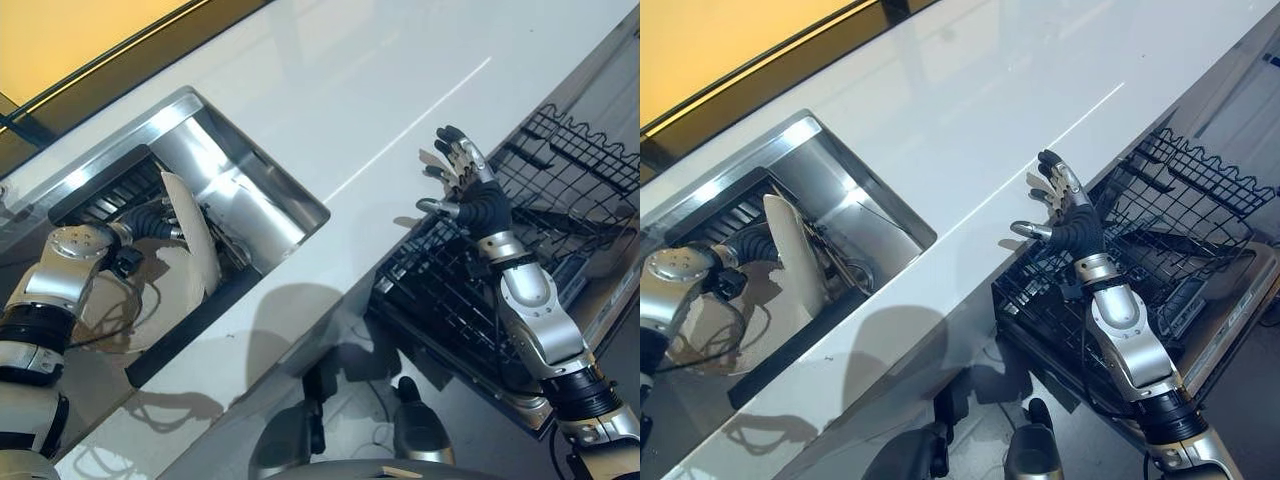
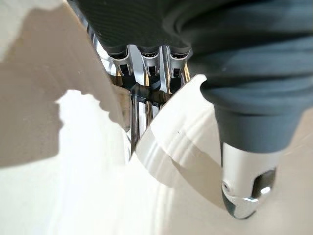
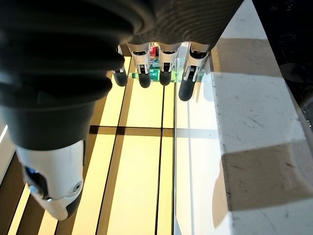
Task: Pick up plates and place into dishwasher.
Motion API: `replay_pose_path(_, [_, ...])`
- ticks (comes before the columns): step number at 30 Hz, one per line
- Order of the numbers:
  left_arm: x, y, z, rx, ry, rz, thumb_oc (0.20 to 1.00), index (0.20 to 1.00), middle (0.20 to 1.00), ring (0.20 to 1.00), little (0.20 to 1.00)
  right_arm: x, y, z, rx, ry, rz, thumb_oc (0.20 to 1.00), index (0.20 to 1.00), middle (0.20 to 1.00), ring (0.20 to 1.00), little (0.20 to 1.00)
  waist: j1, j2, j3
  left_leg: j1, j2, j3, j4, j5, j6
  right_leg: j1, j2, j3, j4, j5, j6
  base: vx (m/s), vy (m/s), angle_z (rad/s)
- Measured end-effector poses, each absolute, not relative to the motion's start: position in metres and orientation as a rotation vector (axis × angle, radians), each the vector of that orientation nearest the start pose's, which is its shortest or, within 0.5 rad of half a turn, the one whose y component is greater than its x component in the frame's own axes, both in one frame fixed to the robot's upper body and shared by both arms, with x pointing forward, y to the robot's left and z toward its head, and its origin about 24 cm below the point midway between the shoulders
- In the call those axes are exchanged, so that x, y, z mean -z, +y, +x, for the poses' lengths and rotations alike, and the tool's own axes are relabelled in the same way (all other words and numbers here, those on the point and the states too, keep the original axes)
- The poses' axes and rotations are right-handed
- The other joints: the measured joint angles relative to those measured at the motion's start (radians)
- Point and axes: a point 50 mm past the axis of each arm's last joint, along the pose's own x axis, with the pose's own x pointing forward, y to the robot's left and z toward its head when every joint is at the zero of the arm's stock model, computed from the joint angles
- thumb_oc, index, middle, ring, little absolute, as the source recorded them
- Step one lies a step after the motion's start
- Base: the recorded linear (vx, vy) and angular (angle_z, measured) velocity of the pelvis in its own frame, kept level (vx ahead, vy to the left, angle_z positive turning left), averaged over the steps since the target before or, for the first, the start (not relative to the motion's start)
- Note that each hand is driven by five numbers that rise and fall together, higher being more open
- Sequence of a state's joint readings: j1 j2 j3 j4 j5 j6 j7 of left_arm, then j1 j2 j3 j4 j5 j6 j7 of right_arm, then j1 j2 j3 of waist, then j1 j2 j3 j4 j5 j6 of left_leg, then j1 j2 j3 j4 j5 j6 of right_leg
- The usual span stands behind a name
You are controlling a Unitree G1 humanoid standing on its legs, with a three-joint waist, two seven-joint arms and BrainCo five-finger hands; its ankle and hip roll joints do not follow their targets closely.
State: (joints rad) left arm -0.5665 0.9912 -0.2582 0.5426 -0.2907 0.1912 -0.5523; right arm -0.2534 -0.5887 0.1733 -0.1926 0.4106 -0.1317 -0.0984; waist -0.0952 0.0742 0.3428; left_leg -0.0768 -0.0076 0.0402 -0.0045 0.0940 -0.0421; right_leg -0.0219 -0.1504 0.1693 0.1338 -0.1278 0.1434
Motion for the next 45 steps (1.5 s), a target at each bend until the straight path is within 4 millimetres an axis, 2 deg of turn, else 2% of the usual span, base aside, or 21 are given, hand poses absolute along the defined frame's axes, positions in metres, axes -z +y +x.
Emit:
replay_pose_path(8, [-0.136, 0.324, 0.318, 0.299, 0.417, 0.588, 1.000, 1.000, 1.000, 1.000, 1.000, -0.163, -0.182, 0.276, -0.222, -0.439, -0.146, 1.000, 1.000, 1.000, 1.000, 1.000, -0.004, 0.001, 0.000, 0.037, -0.010, -0.013, -0.009, -0.003, 0.004, 0.055, -0.013, -0.017, -0.032, 0.002, 0.001, 0.03, -0.003, 0.05])
replay_pose_path(15, [-0.124, 0.321, 0.313, 0.269, 0.373, 0.532, 1.000, 1.000, 1.000, 1.000, 1.000, -0.159, -0.183, 0.275, -0.223, -0.425, -0.145, 1.000, 1.000, 1.000, 1.000, 1.000, -0.002, 0.001, 0.000, 0.063, -0.012, -0.017, -0.021, -0.003, 0.005, 0.085, -0.016, -0.026, -0.048, 0.002, 0.002, 0.00, -0.006, 0.01])
replay_pose_path(23, [-0.116, 0.311, 0.299, 0.141, 0.160, 0.727, 1.000, 1.000, 1.000, 1.000, 1.000, -0.157, -0.189, 0.272, -0.201, -0.417, -0.142, 1.000, 1.000, 1.000, 1.000, 1.000, 0.011, -0.001, -0.003, 0.065, -0.012, -0.029, -0.022, -0.003, 0.005, 0.087, -0.016, -0.034, -0.052, 0.002, 0.002, -0.02, -0.032, 0.02])
replay_pose_path(25, [-0.127, 0.300, 0.296, 0.103, 0.011, 0.805, 1.000, 1.000, 1.000, 1.000, 1.000, -0.155, -0.194, 0.271, -0.178, -0.413, -0.138, 1.000, 1.000, 1.000, 1.000, 1.000, 0.028, -0.002, -0.004, 0.065, -0.011, -0.032, -0.022, -0.003, 0.005, 0.088, -0.015, -0.037, -0.051, 0.003, 0.001, 0.00, -0.048, 0.04])
replay_pose_path(27, [-0.146, 0.290, 0.293, 0.035, -0.170, 0.905, 1.000, 1.000, 1.000, 1.000, 1.000, -0.152, -0.199, 0.268, -0.158, -0.407, -0.132, 1.000, 1.000, 1.000, 1.000, 1.000, 0.038, -0.004, -0.008, 0.064, -0.010, -0.038, -0.022, -0.003, 0.005, 0.089, -0.014, -0.041, -0.051, 0.003, 0.001, 0.01, -0.046, 0.04])
replay_pose_path(31, [-0.172, 0.286, 0.283, -0.126, -0.428, 1.041, 1.000, 1.000, 1.000, 1.000, 1.000, -0.140, -0.201, 0.263, -0.149, -0.364, -0.122, 1.000, 1.000, 1.000, 1.000, 1.000, 0.056, -0.006, -0.050, 0.061, -0.010, -0.041, -0.022, -0.004, 0.003, 0.087, -0.014, -0.042, -0.053, 0.003, 0.000, 0.01, -0.038, 0.01])
replay_pose_path(33, [-0.180, 0.281, 0.279, -0.145, -0.512, 1.061, 1.000, 1.000, 1.000, 1.000, 1.000, -0.136, -0.201, 0.261, -0.146, -0.349, -0.115, 1.000, 1.000, 1.000, 1.000, 1.000, 0.057, -0.008, -0.066, 0.058, -0.010, -0.043, -0.022, -0.004, 0.003, 0.087, -0.013, -0.043, -0.053, 0.003, 0.000, 0.01, -0.034, 0.02])
replay_pose_path(36, [-0.179, 0.274, 0.275, -0.099, -0.539, 1.072, 1.000, 1.000, 1.000, 1.000, 1.000, -0.132, -0.201, 0.259, -0.142, -0.334, -0.109, 1.000, 1.000, 1.000, 1.000, 1.000, 0.056, -0.011, -0.074, 0.058, -0.010, -0.043, -0.021, -0.004, 0.004, 0.086, -0.013, -0.043, -0.051, 0.003, 0.000, 0.00, -0.011, 0.00])
replay_pose_path(42, [-0.163, 0.261, 0.277, 0.100, -0.414, 1.103, 1.000, 1.000, 1.000, 1.000, 1.000, -0.130, -0.201, 0.259, -0.133, -0.327, -0.104, 1.000, 1.000, 1.000, 1.000, 1.000, 0.056, -0.019, -0.079, 0.049, -0.010, -0.047, -0.019, -0.003, 0.004, 0.078, -0.012, -0.045, -0.051, 0.003, 0.001, 0.00, 0.000, 0.00])
replay_pose_path(45, [-0.158, 0.256, 0.278, 0.142, -0.385, 1.088, 1.000, 1.000, 1.000, 1.000, 1.000, -0.130, -0.201, 0.259, -0.129, -0.327, -0.103, 1.000, 1.000, 1.000, 1.000, 1.000, 0.056, -0.022, -0.081, 0.040, -0.010, -0.046, -0.018, -0.002, 0.006, 0.070, -0.012, -0.044, -0.051, 0.010, 0.002, 0.00, 0.000, 0.00])
